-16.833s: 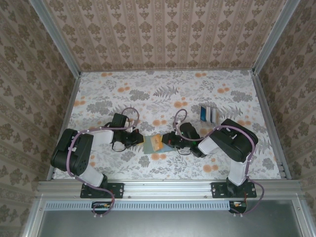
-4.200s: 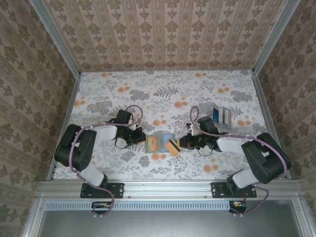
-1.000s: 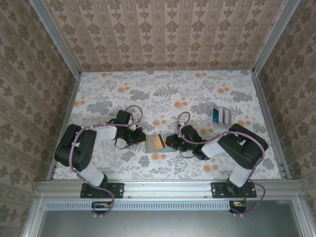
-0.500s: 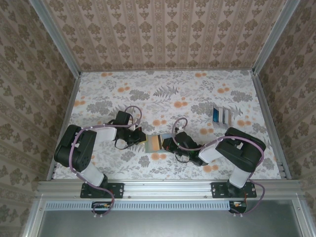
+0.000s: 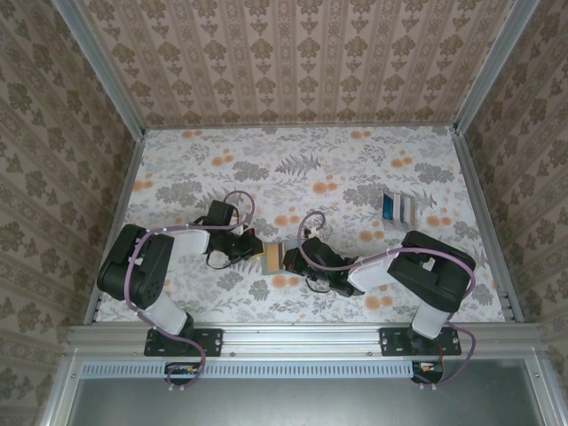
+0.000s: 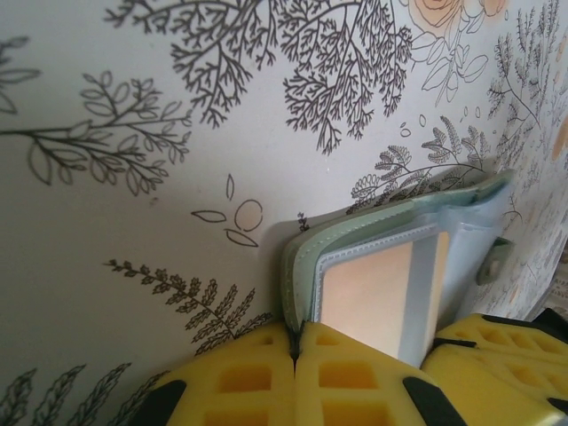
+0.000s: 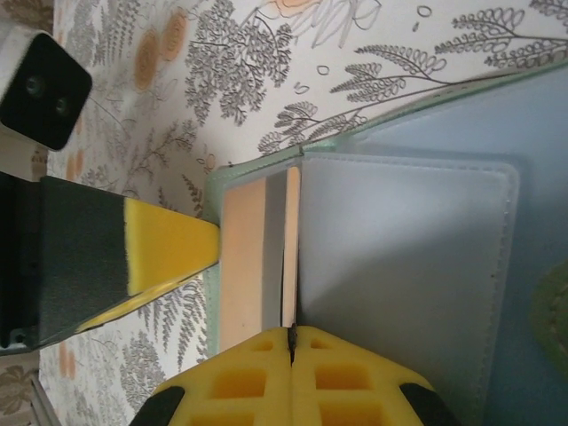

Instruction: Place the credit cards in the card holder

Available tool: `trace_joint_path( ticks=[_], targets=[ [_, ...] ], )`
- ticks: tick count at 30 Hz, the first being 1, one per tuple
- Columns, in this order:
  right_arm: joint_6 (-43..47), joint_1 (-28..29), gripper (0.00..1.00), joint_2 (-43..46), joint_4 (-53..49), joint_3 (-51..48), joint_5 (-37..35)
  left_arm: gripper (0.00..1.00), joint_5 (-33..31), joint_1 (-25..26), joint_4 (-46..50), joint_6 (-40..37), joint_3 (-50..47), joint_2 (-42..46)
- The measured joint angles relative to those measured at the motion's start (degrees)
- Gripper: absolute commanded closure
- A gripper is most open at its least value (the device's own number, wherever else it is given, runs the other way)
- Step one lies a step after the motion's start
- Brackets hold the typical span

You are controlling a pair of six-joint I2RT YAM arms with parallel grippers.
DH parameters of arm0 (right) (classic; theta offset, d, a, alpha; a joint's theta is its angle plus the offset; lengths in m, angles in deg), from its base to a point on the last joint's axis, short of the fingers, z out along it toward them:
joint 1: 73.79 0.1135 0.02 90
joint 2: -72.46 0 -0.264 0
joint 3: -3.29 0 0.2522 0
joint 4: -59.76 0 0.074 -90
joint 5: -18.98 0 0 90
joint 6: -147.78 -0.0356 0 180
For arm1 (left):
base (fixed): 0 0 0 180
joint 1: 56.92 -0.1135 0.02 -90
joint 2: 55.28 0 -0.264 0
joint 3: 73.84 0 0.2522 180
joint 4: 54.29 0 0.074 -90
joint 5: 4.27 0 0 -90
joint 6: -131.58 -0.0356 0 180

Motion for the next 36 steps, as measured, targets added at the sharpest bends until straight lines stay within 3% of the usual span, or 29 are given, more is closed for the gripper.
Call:
trace_joint_path(
  ticks=[9,14,17,19,24,30,36],
  targets=[
    [0.28,0.17,0.78,0.79,-1.36,0.17,-0.11,0.99,0.15,0.00,-0.76,0.42,-0.35,0.00],
    [1.95,0.46,0.70,6.49,-7.74,0.04,-2.29,0.99,0.24,0.00,-1.20,0.42,-0.52,0.00],
    [4.09,0.46,0.56,11.72,-12.90,0.04,-4.59,0.99,0.37,-0.02,-1.55,0.42,-0.70,0.00],
    [5.40,0.46,0.52,15.04,-16.15,0.04,-6.29,0.99,0.24,-0.02,-1.68,0.42,-0.83,0.20],
    [6.71,0.35,0.48,16.85,-21.31,0.07,-7.26,0.99,0.20,0.00,-1.73,0.39,-0.85,0.24],
    [5.79,0.33,0.47,10.25,-21.62,0.46,-3.61,0.99,0.48,-0.02,-1.92,0.39,-0.85,-0.02],
    [5.35,0.00,0.61,8.41,-19.63,1.79,-0.94,0.99,0.46,-0.02,-1.92,0.39,-0.85,-0.02]
  ],
)
